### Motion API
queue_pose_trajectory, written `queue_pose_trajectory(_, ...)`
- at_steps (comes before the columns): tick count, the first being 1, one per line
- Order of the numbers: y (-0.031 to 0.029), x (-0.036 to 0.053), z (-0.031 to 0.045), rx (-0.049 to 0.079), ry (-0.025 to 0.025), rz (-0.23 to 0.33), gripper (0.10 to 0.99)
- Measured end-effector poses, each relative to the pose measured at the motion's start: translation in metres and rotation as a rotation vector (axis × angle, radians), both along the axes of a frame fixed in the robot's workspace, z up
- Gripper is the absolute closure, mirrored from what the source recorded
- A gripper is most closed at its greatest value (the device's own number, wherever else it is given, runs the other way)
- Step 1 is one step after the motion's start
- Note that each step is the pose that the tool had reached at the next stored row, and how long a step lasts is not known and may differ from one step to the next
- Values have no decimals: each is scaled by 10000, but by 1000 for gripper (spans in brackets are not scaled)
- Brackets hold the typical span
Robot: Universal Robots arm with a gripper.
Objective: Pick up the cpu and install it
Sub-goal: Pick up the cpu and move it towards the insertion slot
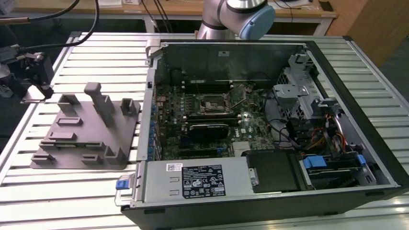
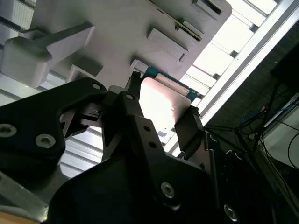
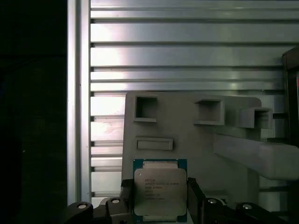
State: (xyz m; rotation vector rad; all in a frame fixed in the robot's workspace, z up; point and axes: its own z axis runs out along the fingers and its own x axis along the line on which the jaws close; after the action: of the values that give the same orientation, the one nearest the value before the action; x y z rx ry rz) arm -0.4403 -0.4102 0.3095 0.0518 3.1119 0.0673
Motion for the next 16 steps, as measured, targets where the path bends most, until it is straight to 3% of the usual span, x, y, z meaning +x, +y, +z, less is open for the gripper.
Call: queue_pose_trajectory(16, 2, 0, 487, 0, -43, 0, 545)
